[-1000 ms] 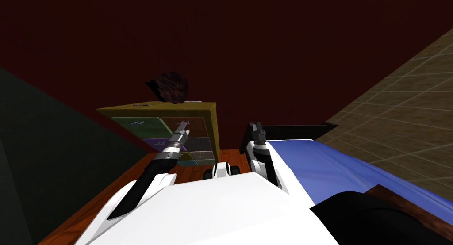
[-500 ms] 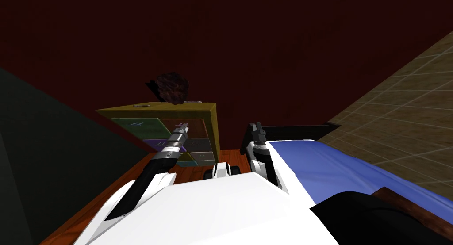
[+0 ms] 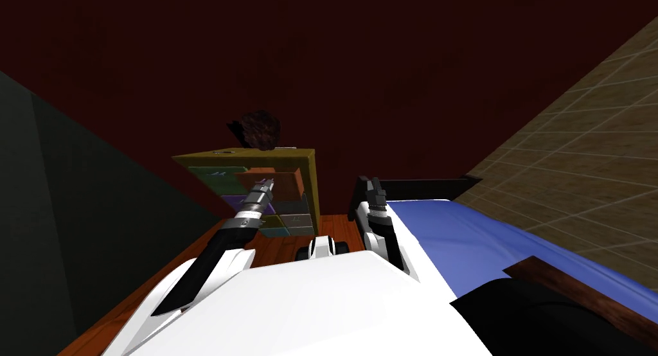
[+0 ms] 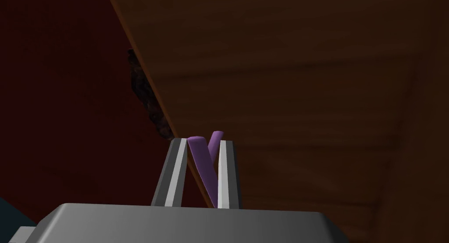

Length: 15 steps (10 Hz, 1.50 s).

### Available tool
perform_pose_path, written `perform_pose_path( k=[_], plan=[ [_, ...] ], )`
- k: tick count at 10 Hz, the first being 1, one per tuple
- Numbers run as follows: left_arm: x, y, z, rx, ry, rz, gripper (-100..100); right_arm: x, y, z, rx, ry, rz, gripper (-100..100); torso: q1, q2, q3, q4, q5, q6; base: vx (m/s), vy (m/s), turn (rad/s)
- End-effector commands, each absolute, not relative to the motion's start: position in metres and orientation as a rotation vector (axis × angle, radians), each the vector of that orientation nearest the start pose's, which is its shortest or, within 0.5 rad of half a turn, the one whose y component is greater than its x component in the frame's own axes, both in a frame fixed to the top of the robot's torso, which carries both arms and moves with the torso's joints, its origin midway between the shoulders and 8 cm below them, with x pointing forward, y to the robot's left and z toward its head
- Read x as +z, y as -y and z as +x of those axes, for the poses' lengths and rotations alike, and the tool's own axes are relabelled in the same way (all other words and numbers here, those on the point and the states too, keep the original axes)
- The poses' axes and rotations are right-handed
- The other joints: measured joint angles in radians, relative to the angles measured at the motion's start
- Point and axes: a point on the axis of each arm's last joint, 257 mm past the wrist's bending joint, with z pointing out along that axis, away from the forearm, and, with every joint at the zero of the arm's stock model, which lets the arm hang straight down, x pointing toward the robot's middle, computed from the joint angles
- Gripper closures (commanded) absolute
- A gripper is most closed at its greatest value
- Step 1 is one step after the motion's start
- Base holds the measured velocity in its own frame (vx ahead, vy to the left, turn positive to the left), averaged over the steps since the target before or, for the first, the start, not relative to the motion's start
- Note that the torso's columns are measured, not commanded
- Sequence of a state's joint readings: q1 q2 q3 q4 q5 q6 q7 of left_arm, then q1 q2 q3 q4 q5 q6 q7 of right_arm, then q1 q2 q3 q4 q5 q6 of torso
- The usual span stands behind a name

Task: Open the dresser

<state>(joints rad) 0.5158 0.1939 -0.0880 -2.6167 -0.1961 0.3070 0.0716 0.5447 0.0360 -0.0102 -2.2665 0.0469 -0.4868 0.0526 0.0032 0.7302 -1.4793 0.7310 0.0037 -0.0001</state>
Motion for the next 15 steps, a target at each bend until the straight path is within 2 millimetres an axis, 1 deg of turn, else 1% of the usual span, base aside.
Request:
perform_pose_path(
  k=[1,2,6,7,10,12,14,15],
  plan=[
    [-0.020,-0.252,0.380,-1.053,-1.151,-0.890,100,0.001,0.287,0.344,1.181,-0.669,0.685,0,0.000,-0.002,0.000,-0.002,0.001,0.001,-0.073,0.016,0.008],
    [-0.013,-0.250,0.378,-1.064,-1.132,-0.872,100,0.001,0.287,0.344,1.181,-0.669,0.685,0,0.001,-0.004,-0.002,-0.003,0.002,0.001,-0.037,0.005,-0.002],
    [-0.022,-0.249,0.380,-1.058,-1.162,-0.890,100,0.001,0.287,0.344,1.182,-0.669,0.685,0,0.002,0.004,0.004,-0.001,0.002,0.000,-0.171,0.016,0.016],
    [-0.008,-0.249,0.385,-1.068,-1.141,-0.869,-100,0.001,0.287,0.345,1.182,-0.669,0.685,0,0.003,0.001,0.002,-0.002,0.003,0.000,-0.112,0.003,-0.011],
    [0.002,-0.249,0.396,-1.063,-1.140,-0.869,-100,0.001,0.287,0.344,1.181,-0.669,0.685,0,-0.002,-0.003,-0.004,0.003,-0.003,0.000,-0.010,-0.001,-0.007],
    [0.008,-0.249,0.401,-1.060,-1.140,-0.869,-100,0.001,0.287,0.344,1.181,-0.669,0.685,0,-0.004,0.009,0.004,0.007,-0.004,0.000,-0.015,0.001,-0.011],
    [0.019,-0.249,0.410,-1.057,-1.138,-0.866,-100,0.001,0.287,0.344,1.181,-0.669,0.685,0,-0.003,0.011,0.005,0.008,-0.004,0.000,-0.039,-0.001,-0.011],
    [0.019,-0.249,0.410,-1.057,-1.139,-0.868,-100,0.001,0.287,0.344,1.181,-0.669,0.685,0,-0.004,0.010,0.005,0.008,-0.004,0.000,-0.041,-0.001,-0.006]
  ],
)
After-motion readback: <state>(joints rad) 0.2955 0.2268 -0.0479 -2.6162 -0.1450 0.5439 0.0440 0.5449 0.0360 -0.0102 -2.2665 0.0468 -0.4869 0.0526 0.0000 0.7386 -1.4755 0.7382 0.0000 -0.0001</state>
